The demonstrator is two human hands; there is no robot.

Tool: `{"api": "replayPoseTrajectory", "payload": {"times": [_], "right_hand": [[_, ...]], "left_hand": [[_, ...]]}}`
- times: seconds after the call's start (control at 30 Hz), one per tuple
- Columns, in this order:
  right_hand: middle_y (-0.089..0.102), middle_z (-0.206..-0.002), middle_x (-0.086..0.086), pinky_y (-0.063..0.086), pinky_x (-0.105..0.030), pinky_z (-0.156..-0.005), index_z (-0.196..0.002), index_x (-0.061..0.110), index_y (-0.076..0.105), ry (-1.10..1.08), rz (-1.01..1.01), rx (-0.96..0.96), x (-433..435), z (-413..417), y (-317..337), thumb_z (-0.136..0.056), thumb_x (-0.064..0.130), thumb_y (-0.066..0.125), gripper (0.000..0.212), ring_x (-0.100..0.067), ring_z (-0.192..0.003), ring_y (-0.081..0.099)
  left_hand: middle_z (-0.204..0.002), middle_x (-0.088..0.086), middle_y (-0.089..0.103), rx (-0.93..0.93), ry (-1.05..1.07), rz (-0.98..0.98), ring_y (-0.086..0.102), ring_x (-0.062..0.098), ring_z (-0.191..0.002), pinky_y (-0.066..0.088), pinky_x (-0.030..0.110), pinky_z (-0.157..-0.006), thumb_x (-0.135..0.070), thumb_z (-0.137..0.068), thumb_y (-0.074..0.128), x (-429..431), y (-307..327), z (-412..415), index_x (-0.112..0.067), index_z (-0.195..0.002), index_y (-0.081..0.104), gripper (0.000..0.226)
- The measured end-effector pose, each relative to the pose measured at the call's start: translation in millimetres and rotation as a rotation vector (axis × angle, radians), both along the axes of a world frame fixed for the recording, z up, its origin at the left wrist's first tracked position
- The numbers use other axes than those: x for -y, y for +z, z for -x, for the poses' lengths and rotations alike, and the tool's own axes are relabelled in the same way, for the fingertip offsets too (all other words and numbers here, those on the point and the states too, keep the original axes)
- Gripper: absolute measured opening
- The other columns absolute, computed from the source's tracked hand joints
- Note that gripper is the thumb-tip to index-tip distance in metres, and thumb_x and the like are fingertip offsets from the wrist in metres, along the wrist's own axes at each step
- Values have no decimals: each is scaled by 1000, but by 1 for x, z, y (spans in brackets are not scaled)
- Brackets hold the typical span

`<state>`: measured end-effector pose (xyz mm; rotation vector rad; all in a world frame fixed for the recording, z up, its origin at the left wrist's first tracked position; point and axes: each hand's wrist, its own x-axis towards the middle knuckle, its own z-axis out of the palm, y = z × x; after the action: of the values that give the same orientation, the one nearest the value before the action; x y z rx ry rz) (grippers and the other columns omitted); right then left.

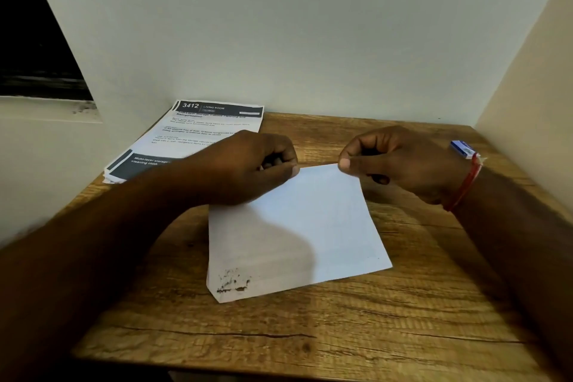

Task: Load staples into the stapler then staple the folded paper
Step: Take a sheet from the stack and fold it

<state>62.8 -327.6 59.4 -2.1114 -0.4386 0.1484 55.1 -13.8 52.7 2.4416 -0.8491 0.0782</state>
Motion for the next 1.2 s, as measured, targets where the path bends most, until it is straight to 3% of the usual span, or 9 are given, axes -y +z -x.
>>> {"api": "replayPoseTrajectory", "payload": {"times": [0.13,0.23,0.4,0.57,0.67,0.83,0.97,1.1,1.2], "right_hand": [[75,-101,-24,46,-20,-58,-104,6,83,-48,-10,3,6,-5,0,-98,24,81,19,-12,-73,56],[74,-85,-5,48,-15,-56,-108,-1,80,-175,-102,32,4,-8,-2,-101,22,79,24,0,-63,60],[75,-93,-10,50,-34,-68,-110,11,81,-184,-300,13,-19,-1,-9,-82,53,85,50,-22,-80,61],[87,-98,-13,66,-31,-69,-101,9,85,-103,-286,-64,-29,5,-12,-91,28,87,22,-21,-79,82],[87,-97,-14,67,-31,-66,-104,2,82,-165,-372,-79,-25,6,-7,-92,19,85,21,-22,-77,83],[87,-105,-10,68,-32,-72,-114,1,81,-258,-347,-14,-11,0,-3,-97,25,82,29,-27,-93,85],[87,-103,-8,69,-33,-76,-112,2,80,-335,-321,67,-6,-6,-5,-100,28,81,29,-25,-94,85],[85,-94,1,65,-27,-74,-105,11,81,-403,-369,216,-7,-10,-10,-103,26,78,16,-7,-81,80],[82,-84,10,62,-28,-73,-100,18,80,-454,-467,281,-8,-13,-13,-104,28,78,10,-5,-78,76]], "left_hand": [[-74,-22,64,-2,10,-3,55,0,-65,42,12,-61,-38,-110,68,-2,0,-2,-32,-93,68,19],[-74,-21,64,4,37,-7,54,1,-64,42,13,-60,-37,-111,66,-5,1,-5,-31,-92,67,20],[-72,-23,62,35,42,46,53,0,-63,42,12,-60,-32,-111,65,-4,1,-4,-27,-93,67,19],[-72,-27,62,41,11,84,54,-2,-63,41,11,-61,-30,-112,65,-1,1,1,-28,-92,66,20],[-73,-25,61,36,31,70,52,-1,-65,40,12,-61,-33,-113,64,-6,4,1,-28,-92,66,21],[-81,-3,67,-12,103,100,65,2,-59,49,30,-58,-35,-114,62,-21,6,-9,-23,-99,69,21],[-70,-20,64,-3,180,123,58,-3,-58,47,30,-64,-35,-114,63,-28,4,-20,-20,-97,69,23],[-88,0,80,-106,215,468,75,14,-79,63,41,-77,-35,-115,64,-21,-1,-31,-13,-109,70,23],[-96,1,86,-446,192,879,83,17,-84,68,30,-72,-32,-113,66,-1,-4,-24,-8,-122,70,26]]}}
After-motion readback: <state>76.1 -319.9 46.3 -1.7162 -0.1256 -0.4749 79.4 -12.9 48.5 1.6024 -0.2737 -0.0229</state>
